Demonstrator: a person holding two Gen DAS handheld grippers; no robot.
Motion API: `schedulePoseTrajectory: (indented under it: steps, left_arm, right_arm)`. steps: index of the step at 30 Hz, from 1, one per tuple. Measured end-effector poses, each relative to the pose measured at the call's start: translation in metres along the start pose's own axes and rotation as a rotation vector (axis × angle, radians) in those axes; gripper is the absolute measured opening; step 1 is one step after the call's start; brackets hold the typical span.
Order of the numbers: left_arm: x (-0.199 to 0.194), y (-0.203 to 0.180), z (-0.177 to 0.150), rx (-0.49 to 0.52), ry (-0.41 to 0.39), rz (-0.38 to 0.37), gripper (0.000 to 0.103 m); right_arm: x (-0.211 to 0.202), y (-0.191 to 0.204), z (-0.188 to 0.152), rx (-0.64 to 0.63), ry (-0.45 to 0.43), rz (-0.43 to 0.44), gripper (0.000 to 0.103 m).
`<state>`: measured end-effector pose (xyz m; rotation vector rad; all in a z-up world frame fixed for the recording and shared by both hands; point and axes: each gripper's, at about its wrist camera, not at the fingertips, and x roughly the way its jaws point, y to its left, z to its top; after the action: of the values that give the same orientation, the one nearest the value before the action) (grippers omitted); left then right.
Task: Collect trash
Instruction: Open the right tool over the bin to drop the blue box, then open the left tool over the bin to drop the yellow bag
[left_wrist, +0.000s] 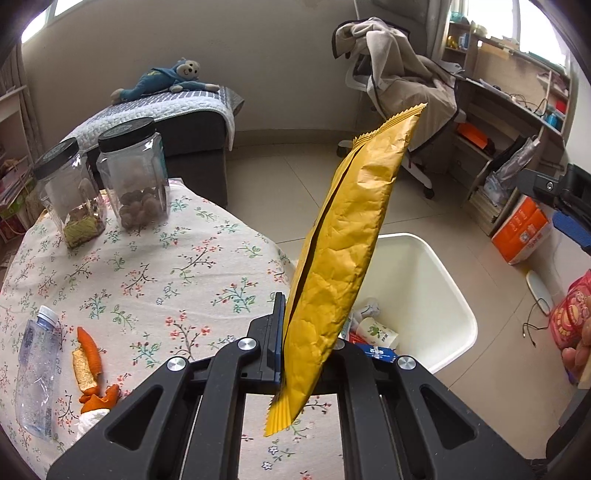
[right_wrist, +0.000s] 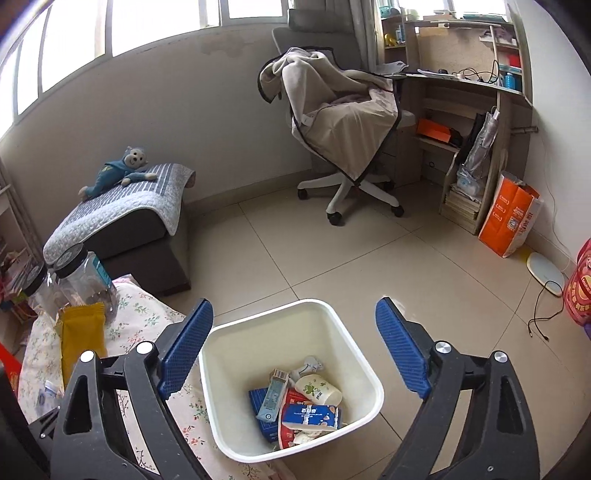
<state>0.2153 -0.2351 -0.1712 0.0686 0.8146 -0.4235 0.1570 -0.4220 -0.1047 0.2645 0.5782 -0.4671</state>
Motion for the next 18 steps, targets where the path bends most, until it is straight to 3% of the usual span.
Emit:
schedulePoseTrajectory:
  steps: [14,17,18]
  left_arm:
    - [0.018,-0.064,0.024,0.019,0.013,-0.1,0.007]
    - [0.023,-0.079,0.031,0.024,0.026,-0.139,0.009]
    - [0.025,-0.083,0.033,0.025,0.041,-0.151,0.014]
  right_arm:
    - [-0.013,-0.053,0.014,0.182,-0.061,-0.055,0.089]
    - [-0.015,-0.062,0.014,0.202,-0.07,-0.079,0.089]
    - [-0.016,-0.064,0.014,0.206,-0.074,-0.089,0.089]
